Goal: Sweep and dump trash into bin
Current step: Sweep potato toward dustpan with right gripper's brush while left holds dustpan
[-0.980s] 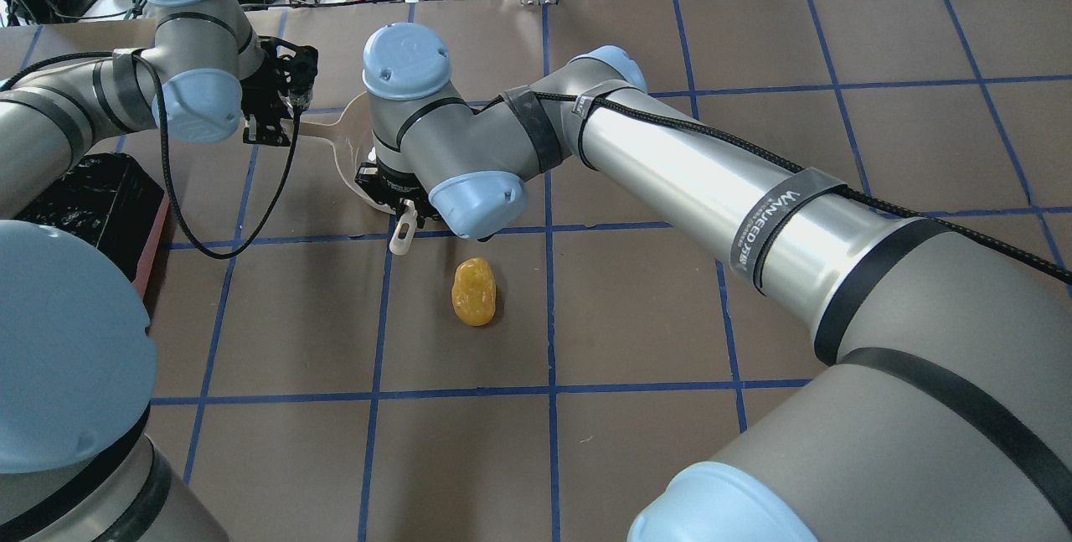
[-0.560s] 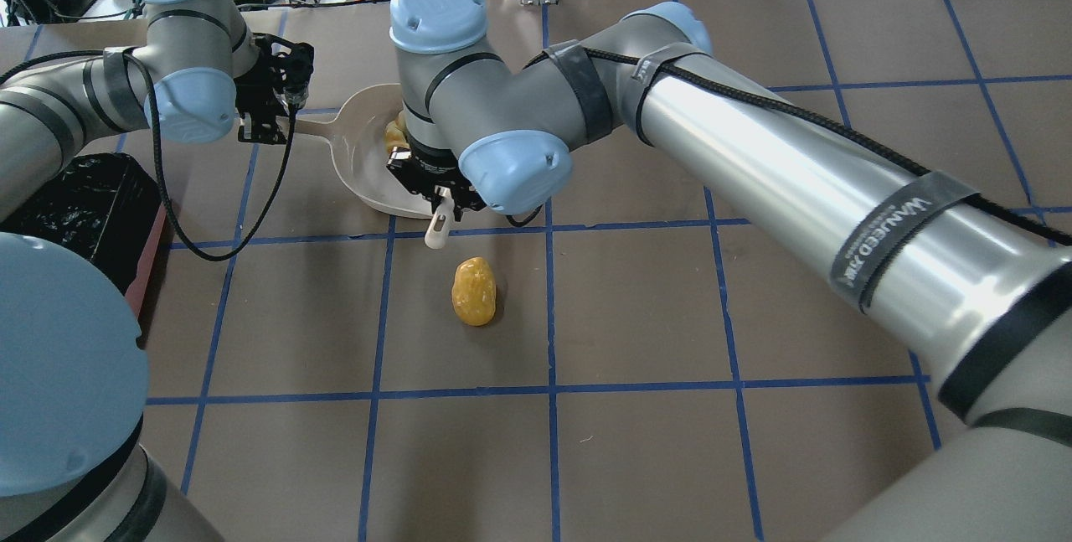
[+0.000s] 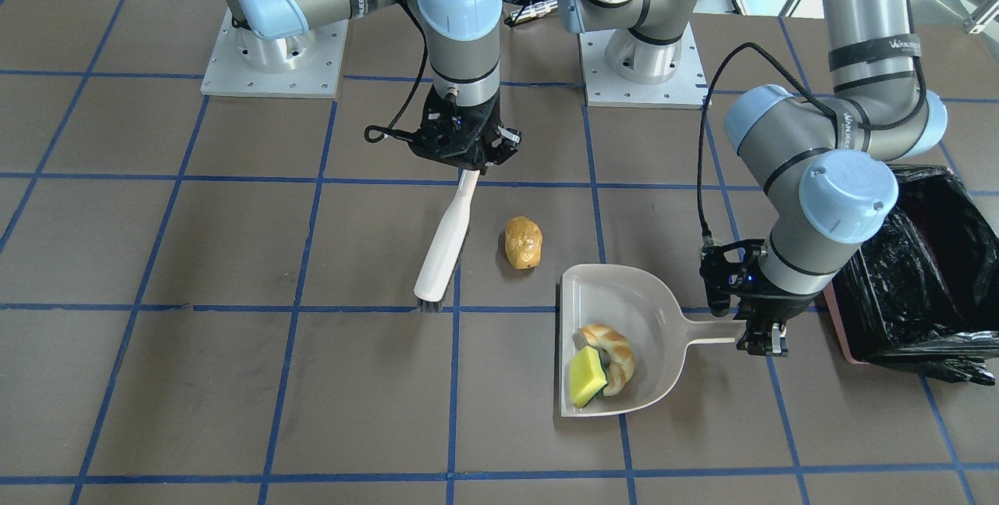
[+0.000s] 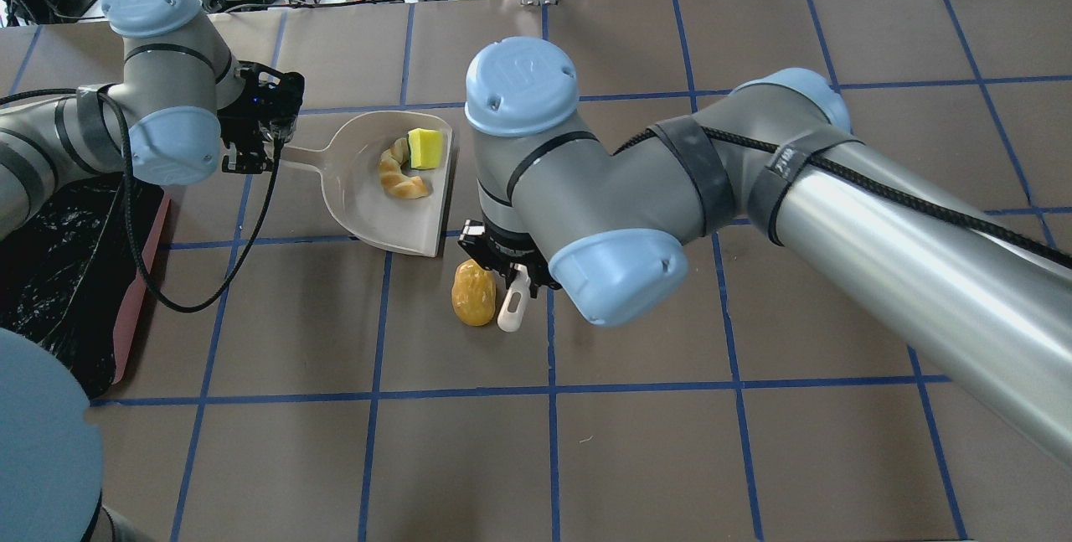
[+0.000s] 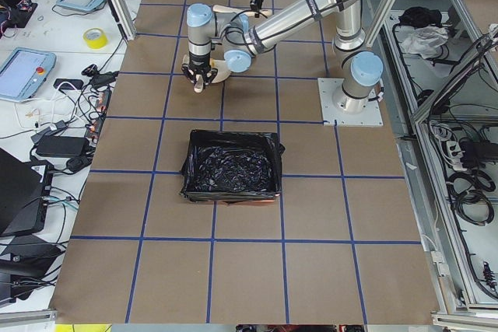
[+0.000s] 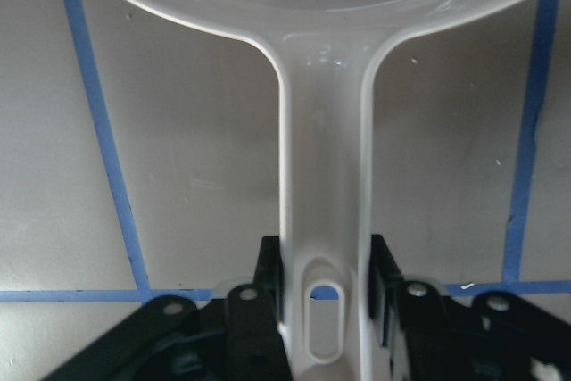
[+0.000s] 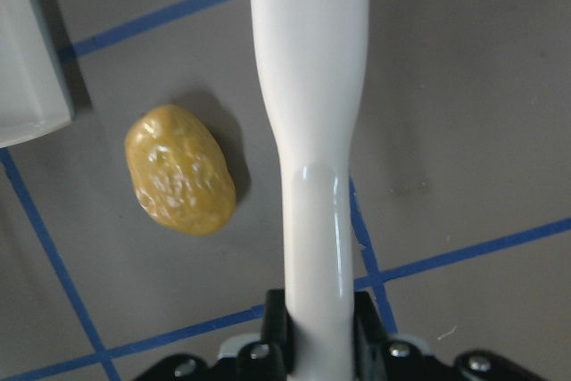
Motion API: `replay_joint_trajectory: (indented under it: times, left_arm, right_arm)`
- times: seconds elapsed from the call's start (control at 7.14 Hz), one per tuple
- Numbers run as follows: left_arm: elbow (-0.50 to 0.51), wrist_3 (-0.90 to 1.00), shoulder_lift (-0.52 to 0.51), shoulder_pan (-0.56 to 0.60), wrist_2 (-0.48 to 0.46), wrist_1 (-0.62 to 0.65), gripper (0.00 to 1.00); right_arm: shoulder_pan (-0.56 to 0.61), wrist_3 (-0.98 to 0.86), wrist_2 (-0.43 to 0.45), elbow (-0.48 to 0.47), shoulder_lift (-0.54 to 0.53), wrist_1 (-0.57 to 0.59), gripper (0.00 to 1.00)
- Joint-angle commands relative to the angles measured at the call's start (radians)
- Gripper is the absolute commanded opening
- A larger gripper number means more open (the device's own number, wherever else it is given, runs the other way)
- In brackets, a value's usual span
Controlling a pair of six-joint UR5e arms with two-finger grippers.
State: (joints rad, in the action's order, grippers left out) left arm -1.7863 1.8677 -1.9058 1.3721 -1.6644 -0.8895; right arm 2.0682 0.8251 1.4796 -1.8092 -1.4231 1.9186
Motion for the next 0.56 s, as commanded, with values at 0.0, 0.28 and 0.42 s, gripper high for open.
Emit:
replay_joint_trajectory:
  times: [0.0, 0.28, 0.42]
  left_arm:
    - [-0.182, 0.031, 0.124, -0.027, 0.000, 0.070, 0.00]
    - [-0.351, 0.065, 0.203, -0.076, -0.001, 0.194, 0.00]
    - [-0.372, 0.059, 0.221, -0.087, 0.012, 0.187, 0.00]
  right_arm:
    - [0.051, 0.009, -0.005, -0.190, -0.112, 0.038, 0.00]
    - [0.140, -0.015, -0.010, -0.210, -0.053, 0.170, 0.00]
    - [0.177, -0.021, -0.012, -0.202, -0.018, 0.201, 0.00]
